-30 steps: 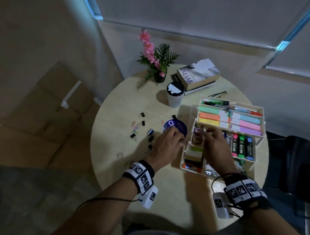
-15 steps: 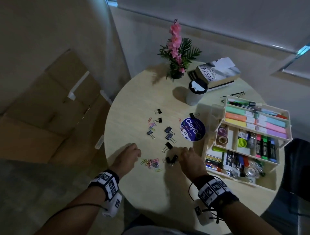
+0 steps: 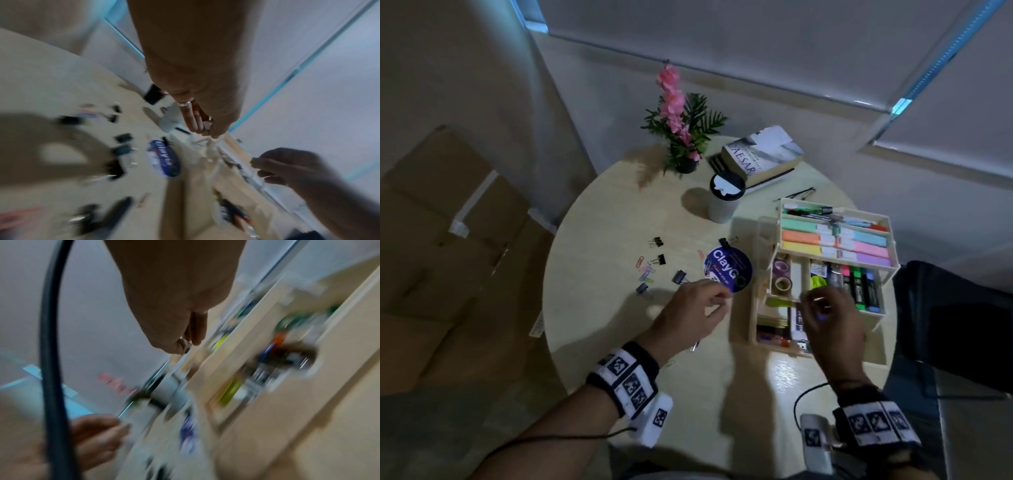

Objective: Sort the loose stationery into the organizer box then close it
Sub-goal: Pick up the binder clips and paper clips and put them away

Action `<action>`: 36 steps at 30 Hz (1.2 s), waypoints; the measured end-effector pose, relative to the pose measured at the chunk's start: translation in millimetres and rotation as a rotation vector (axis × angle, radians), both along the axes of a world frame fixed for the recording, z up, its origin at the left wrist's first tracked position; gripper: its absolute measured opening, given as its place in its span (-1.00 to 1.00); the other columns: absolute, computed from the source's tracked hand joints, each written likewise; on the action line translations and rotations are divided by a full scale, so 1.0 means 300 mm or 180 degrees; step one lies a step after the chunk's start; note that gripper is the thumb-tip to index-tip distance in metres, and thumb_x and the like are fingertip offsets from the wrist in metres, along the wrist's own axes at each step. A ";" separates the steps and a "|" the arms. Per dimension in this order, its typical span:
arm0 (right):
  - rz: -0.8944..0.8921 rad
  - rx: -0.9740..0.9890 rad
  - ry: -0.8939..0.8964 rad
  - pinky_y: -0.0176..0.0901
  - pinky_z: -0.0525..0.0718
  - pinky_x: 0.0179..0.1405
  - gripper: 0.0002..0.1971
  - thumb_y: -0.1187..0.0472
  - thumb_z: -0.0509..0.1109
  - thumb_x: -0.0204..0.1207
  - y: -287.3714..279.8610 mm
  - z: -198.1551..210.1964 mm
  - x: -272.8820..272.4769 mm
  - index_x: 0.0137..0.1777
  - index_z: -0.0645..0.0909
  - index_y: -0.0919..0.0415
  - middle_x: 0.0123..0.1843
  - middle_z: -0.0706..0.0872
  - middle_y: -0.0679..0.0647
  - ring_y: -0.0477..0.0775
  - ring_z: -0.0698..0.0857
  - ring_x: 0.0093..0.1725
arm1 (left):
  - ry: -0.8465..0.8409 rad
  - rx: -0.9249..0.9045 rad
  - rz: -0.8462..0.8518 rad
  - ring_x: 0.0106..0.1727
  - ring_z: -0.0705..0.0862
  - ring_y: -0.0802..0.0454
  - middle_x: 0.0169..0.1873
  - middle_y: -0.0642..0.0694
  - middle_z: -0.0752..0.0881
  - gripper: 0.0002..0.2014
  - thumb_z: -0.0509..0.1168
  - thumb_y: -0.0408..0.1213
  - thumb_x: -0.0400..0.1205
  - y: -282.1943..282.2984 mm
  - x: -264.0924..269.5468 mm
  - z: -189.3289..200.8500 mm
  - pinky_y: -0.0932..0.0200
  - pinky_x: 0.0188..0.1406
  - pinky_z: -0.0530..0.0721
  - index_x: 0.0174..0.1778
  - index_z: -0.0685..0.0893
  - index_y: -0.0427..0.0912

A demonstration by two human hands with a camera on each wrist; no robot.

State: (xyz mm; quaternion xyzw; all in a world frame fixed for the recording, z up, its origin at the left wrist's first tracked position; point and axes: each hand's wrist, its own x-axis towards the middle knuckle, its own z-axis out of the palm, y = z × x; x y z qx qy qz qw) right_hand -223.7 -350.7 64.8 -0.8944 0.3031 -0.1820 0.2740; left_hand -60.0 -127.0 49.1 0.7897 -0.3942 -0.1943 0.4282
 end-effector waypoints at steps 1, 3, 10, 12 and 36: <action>-0.0190 -0.0068 0.0029 -0.04 0.71 -0.19 -0.88 0.30 0.58 0.55 -0.065 -0.005 -0.025 -0.04 0.72 0.08 0.00 0.70 0.03 0.02 0.71 -0.14 | -0.0096 -0.0089 -0.0136 -0.07 0.71 0.35 0.00 0.03 0.78 -0.85 0.48 -0.32 0.67 -0.086 -0.026 0.026 0.44 -0.03 0.68 0.14 0.80 -0.16; -0.0273 -0.0147 0.0260 -0.05 0.66 -0.19 -0.90 0.30 0.58 0.55 -0.174 -0.047 -0.061 -0.02 0.77 0.11 0.04 0.74 0.09 0.10 0.71 -0.09 | -0.0373 -0.0220 -0.0355 -0.02 0.70 0.16 0.05 -0.06 0.74 -0.85 0.45 -0.33 0.68 -0.263 -0.084 0.058 0.31 0.02 0.69 0.15 0.78 -0.20; 0.0410 -0.0390 0.0574 0.04 0.66 0.09 -0.69 0.42 0.57 0.52 -0.308 -0.155 -0.139 0.25 0.81 0.27 0.10 0.69 0.22 0.26 0.66 0.12 | -0.1398 0.0439 -0.0424 0.03 0.68 -0.12 -0.03 -0.09 0.74 -0.92 0.40 -0.27 0.68 -0.620 -0.218 0.014 -0.13 -0.01 0.73 0.07 0.74 -0.12; 0.0462 -0.0270 0.0543 0.05 0.66 0.13 -0.60 0.42 0.52 0.57 -0.326 -0.168 -0.159 0.40 0.75 0.21 0.15 0.62 0.20 0.25 0.62 0.16 | -0.1526 0.0665 -0.0383 0.04 0.68 -0.11 -0.07 -0.04 0.77 -0.94 0.43 -0.28 0.65 -0.634 -0.228 -0.015 -0.13 0.03 0.70 0.02 0.75 -0.07; 0.1879 0.0483 0.0852 0.07 0.75 0.15 -0.52 0.18 0.46 0.66 0.302 -0.154 0.319 0.57 0.52 0.07 0.48 0.53 0.08 0.16 0.72 0.23 | -0.0780 0.2010 0.0946 0.31 0.50 -0.16 0.34 -0.05 0.48 -0.53 0.31 -0.56 0.63 0.205 0.193 -0.218 -0.06 0.26 0.68 0.39 0.66 -0.01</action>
